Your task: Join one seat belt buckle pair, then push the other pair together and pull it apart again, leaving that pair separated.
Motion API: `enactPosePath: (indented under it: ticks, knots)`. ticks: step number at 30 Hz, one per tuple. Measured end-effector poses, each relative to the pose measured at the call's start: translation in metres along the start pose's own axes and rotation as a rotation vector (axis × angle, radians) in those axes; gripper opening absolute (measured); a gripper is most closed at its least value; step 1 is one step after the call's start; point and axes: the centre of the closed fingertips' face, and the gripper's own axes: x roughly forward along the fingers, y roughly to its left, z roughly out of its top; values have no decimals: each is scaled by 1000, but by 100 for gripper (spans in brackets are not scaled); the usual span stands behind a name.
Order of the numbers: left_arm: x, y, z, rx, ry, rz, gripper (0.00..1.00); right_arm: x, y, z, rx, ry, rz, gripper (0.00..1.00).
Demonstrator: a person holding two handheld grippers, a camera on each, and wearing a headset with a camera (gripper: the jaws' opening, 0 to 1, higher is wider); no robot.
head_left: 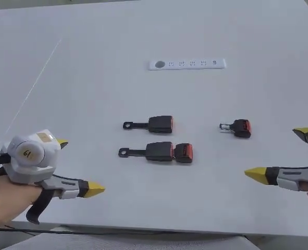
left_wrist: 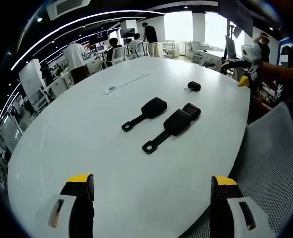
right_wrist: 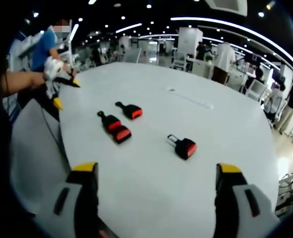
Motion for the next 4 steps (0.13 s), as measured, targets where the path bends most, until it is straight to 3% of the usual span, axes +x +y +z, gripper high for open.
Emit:
enactPosePath:
  ticks: [4]
  knots:
    - [-2, -2, 0, 3, -3, -1, 100, 2, 4, 1, -29, 6, 1, 100]
